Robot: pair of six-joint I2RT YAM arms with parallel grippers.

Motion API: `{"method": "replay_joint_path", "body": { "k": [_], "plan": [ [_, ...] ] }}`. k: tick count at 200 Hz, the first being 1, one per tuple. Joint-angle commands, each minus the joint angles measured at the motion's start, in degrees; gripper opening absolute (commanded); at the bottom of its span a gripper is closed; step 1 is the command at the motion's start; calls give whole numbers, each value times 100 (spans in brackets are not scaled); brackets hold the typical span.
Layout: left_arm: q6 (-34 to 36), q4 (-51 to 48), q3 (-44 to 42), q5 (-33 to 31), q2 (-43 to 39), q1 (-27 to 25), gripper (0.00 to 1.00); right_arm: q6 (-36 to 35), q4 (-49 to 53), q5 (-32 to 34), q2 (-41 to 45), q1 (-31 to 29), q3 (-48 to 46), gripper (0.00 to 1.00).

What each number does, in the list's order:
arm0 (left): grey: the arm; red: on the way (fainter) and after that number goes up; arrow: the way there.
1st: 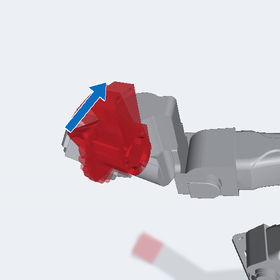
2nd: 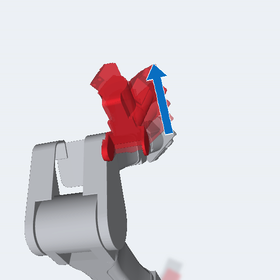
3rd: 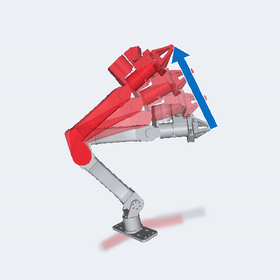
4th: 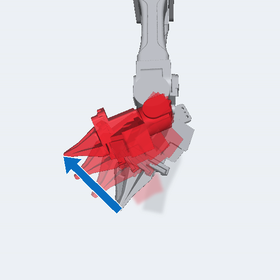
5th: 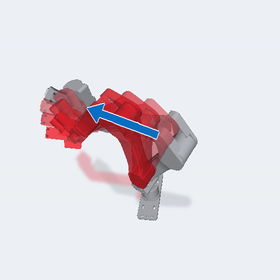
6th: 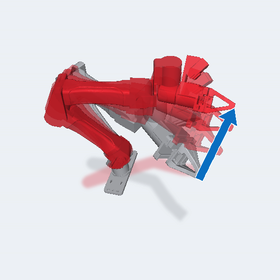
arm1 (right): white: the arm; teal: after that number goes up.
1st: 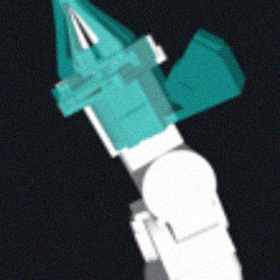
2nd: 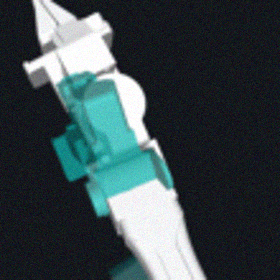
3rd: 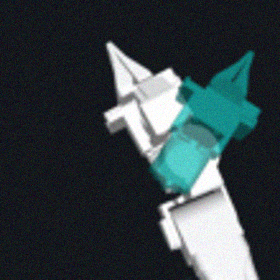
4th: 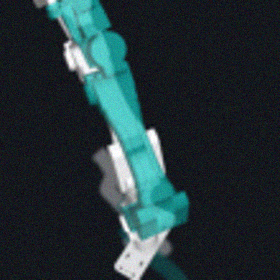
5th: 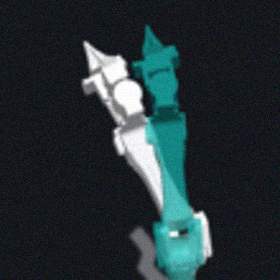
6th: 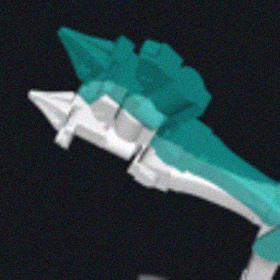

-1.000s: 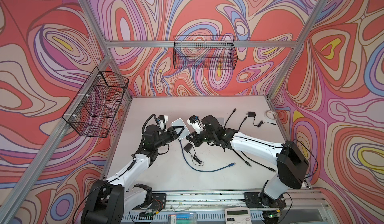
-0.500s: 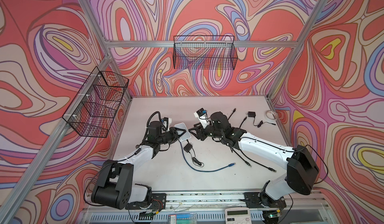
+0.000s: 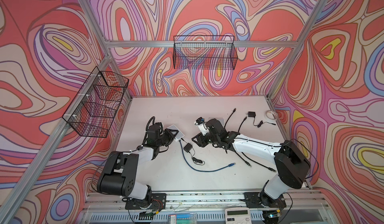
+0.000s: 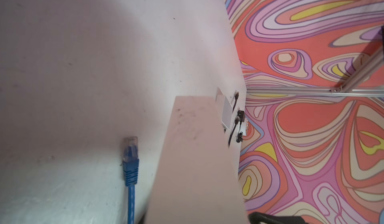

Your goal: Insert the plug into the switch port

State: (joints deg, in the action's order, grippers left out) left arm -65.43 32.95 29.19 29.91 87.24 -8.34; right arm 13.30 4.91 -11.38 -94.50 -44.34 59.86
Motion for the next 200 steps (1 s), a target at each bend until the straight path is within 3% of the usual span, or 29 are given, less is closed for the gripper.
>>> {"method": "replay_joint_path", "body": {
  "k": [1,53,81,94,150,157,165,200],
  "plan": [
    [-491,983,394,-361,511,8,0,234,168,301,-68,-18,-18,54],
    [-1156,2027,843,-257,2068,8,0,91,690,582,-315,-14,346,56],
    [-1294,2219,943,-188,2493,-1,0,-104,839,585,-548,-5,649,58],
    [-1277,2255,910,-198,2534,-1,5,-149,895,604,-665,-11,820,59],
    [-1125,1846,825,-212,2527,8,44,-644,1181,366,-1256,-13,1541,66],
    [-1155,1880,819,-167,2565,8,77,-716,1290,362,-1348,-11,1667,66],
    [-1166,1901,816,-123,2586,8,98,-790,1374,335,-1435,-9,1797,67],
    [-1163,1690,685,-170,2485,68,100,-1035,1412,175,-1653,31,2141,71]
  ]
}}
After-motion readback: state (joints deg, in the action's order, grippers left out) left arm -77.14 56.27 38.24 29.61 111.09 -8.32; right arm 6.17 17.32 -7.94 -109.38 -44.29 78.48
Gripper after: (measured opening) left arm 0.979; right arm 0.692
